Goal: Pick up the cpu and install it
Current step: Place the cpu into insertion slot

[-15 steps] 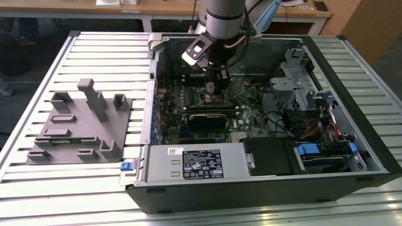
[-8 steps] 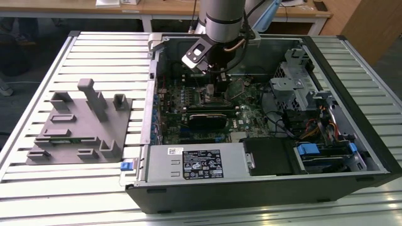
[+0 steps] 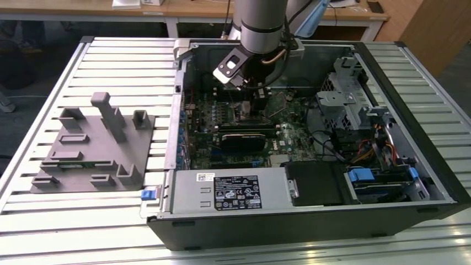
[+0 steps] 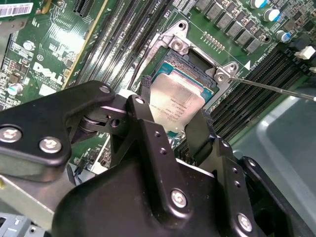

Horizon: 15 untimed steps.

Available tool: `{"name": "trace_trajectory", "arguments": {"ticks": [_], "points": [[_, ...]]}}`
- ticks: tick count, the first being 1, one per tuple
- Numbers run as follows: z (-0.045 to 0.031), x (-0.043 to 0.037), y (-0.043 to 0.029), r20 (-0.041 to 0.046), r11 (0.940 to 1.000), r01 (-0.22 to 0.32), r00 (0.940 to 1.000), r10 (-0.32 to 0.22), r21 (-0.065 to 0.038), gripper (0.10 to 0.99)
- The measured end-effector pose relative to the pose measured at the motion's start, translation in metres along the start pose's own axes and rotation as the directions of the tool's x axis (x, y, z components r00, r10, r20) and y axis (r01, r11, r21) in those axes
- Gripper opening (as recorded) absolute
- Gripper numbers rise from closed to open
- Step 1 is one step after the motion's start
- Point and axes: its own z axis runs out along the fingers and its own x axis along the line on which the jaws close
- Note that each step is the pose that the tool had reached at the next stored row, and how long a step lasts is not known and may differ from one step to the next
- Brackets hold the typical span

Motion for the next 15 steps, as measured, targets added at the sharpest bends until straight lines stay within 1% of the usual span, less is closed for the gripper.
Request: {"name": "trace_trajectory", "arguments": {"ticks": [9,15], "points": [[0.0057,0.0014,-0.0004,0.0006,0.9998,-0.022,0.9998,0.022,0.000,0.529],[0.0102,0.0016,-0.0007,0.0006,0.9997,-0.023,0.9997,0.023,0.000,0.529]]}}
